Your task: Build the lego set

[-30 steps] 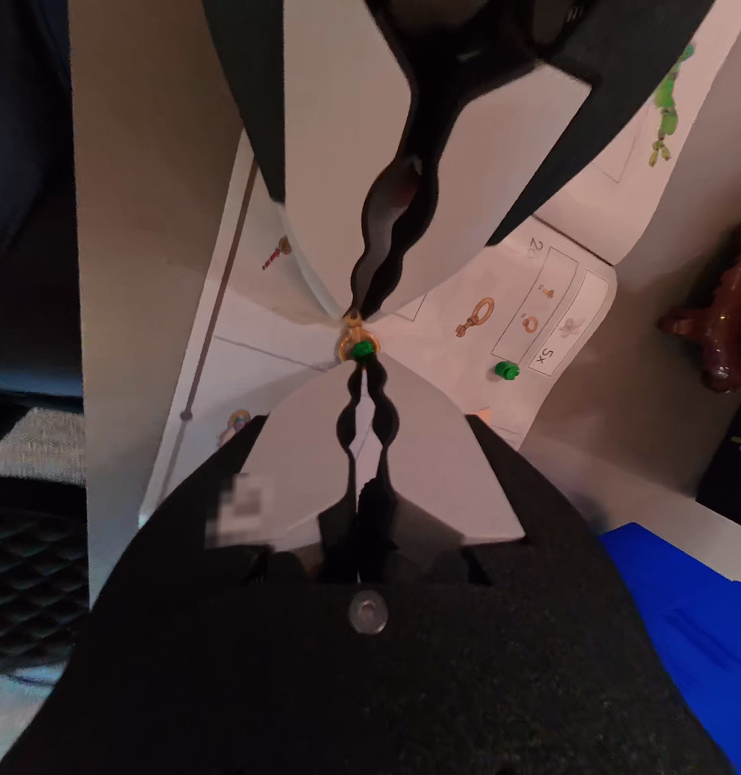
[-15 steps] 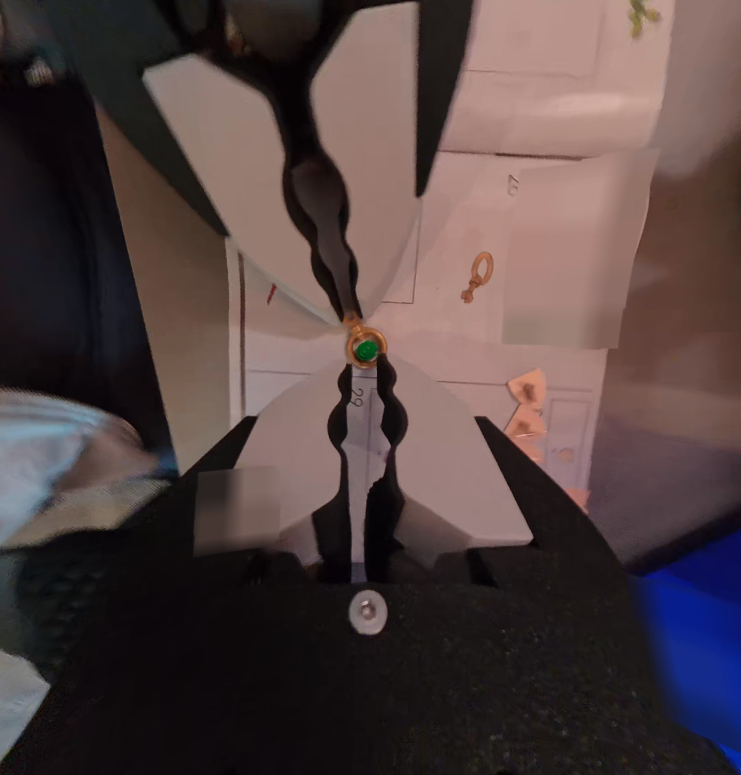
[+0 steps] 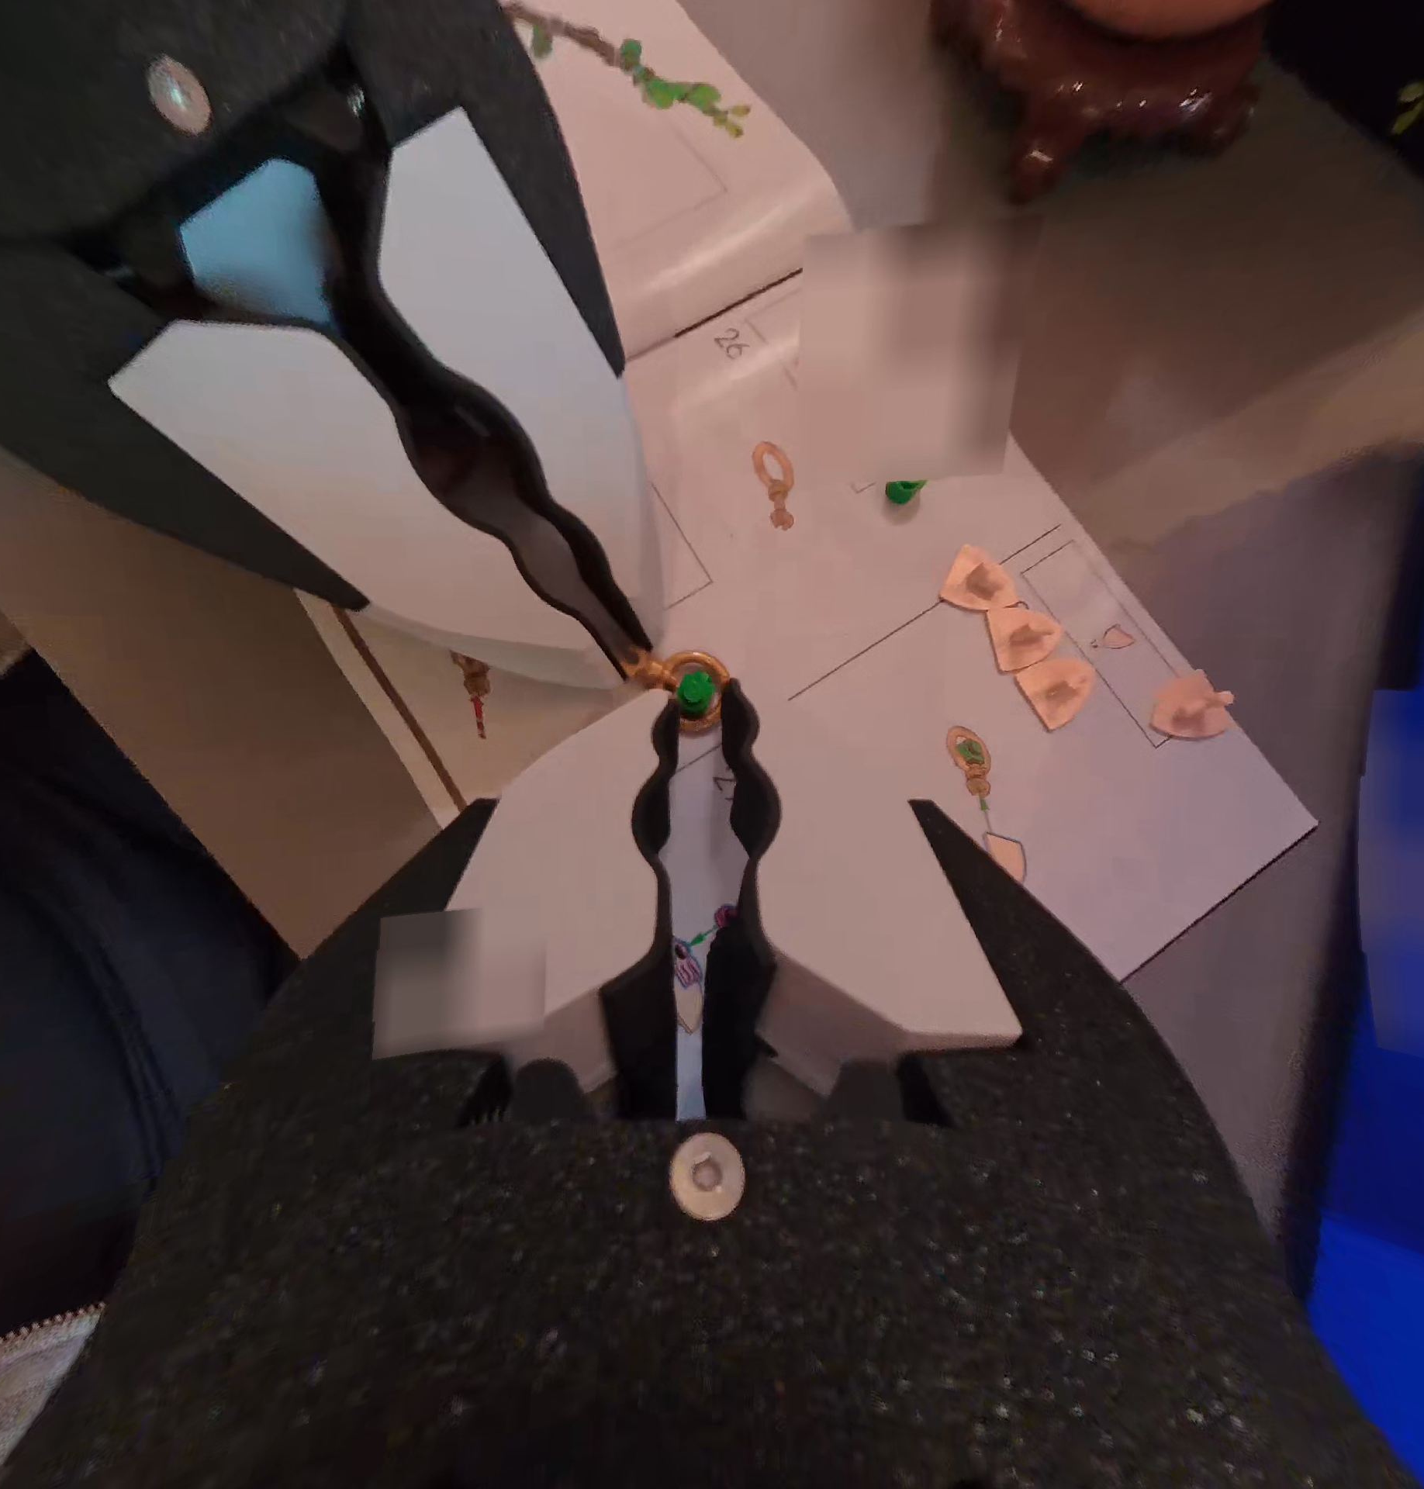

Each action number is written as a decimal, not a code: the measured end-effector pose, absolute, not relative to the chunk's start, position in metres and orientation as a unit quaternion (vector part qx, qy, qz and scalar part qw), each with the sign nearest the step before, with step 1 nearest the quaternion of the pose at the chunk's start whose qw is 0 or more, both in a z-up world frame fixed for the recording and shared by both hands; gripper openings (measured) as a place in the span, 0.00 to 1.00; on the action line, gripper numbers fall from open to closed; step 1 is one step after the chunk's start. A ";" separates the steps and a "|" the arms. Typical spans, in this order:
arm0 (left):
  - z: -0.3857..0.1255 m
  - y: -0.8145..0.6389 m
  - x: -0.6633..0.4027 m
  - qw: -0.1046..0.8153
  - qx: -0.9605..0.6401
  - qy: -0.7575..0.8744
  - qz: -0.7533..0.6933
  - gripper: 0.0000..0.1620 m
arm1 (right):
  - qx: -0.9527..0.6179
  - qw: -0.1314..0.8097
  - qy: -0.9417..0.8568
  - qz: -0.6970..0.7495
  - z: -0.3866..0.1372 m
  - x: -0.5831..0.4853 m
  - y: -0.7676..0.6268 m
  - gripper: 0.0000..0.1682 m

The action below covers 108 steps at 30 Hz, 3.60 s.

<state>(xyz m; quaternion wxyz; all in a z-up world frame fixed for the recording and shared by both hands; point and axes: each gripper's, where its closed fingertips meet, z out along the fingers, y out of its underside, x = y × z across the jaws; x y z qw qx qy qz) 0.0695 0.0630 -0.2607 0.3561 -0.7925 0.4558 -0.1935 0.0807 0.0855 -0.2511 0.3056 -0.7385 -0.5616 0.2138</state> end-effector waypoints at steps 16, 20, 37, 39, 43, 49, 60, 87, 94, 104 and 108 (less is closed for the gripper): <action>-0.261 0.063 0.069 0.352 -0.794 0.453 -0.200 0.04 | -0.707 0.196 -0.651 0.196 -0.253 0.077 0.086 0.04; -0.261 0.064 0.068 0.346 -0.798 0.447 -0.210 0.04 | -0.595 0.160 -0.765 0.186 -0.254 0.076 0.086 0.03; -0.261 0.065 0.067 0.343 -0.805 0.434 -0.216 0.04 | -0.245 0.123 -0.951 0.140 -0.256 0.073 0.088 0.03; -0.261 0.065 0.067 0.346 -0.804 0.435 -0.211 0.04 | -0.266 0.119 -0.946 0.140 -0.256 0.072 0.090 0.03; -0.261 0.065 0.067 0.344 -0.805 0.433 -0.213 0.04 | -0.272 0.135 -0.943 0.138 -0.256 0.072 0.090 0.03; -0.261 0.064 0.067 0.348 -0.803 0.436 -0.208 0.04 | -0.270 0.127 -0.946 0.123 -0.256 0.072 0.090 0.03; -0.259 0.063 0.067 0.356 -0.799 0.438 -0.205 0.04 | -0.255 0.140 -0.949 0.125 -0.256 0.070 0.088 0.03; -0.260 0.064 0.068 0.347 -0.802 0.439 -0.209 0.04 | -0.420 0.108 -0.891 0.132 -0.249 0.075 0.095 0.00; -0.261 0.065 0.068 0.347 -0.802 0.439 -0.209 0.04 | -0.472 0.126 -0.860 0.146 -0.254 0.078 0.093 0.05; -0.260 0.065 0.068 0.347 -0.802 0.439 -0.208 0.04 | -0.463 0.111 -0.868 0.139 -0.257 0.077 0.090 0.04; -0.260 0.066 0.067 0.353 -0.802 0.438 -0.202 0.04 | -0.438 0.106 -0.885 0.112 -0.253 0.078 0.094 0.04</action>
